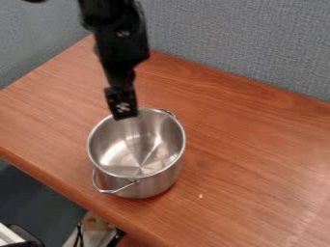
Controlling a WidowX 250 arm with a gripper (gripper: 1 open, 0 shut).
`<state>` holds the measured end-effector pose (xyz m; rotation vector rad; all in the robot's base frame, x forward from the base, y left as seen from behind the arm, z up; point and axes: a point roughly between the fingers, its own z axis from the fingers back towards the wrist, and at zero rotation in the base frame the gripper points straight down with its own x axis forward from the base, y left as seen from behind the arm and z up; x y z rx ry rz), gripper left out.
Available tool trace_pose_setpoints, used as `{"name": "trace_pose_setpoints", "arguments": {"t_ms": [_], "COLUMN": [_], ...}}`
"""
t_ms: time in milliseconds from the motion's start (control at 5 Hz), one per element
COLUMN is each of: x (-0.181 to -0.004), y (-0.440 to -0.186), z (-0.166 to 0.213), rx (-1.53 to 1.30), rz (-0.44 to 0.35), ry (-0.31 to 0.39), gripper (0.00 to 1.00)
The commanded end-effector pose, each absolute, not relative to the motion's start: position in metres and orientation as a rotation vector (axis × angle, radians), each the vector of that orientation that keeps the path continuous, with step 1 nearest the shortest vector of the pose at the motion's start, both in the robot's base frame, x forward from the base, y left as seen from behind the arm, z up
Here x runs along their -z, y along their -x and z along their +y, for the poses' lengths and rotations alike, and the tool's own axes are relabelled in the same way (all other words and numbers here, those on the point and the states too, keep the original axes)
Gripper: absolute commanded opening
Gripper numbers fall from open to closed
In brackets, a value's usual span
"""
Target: Move the red object from the metal pot to the table
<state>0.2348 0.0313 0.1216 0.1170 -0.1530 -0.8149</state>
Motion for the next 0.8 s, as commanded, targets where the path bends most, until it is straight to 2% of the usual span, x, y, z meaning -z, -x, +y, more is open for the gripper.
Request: {"name": "trace_pose_setpoints", "arguments": {"t_ms": [0,200,600], "x": [-0.119,-0.115,-0.131], "y": [-0.253,-0.257,-0.268], "z": [0.042,0.049,0.07], "rx": [0.692,0.598,0.742], "rz": [-0.183,-0.193,-0.189], "ry": [-0.12,-0.102,-0.078], "gripper": [1.0,1.0,1.0]}}
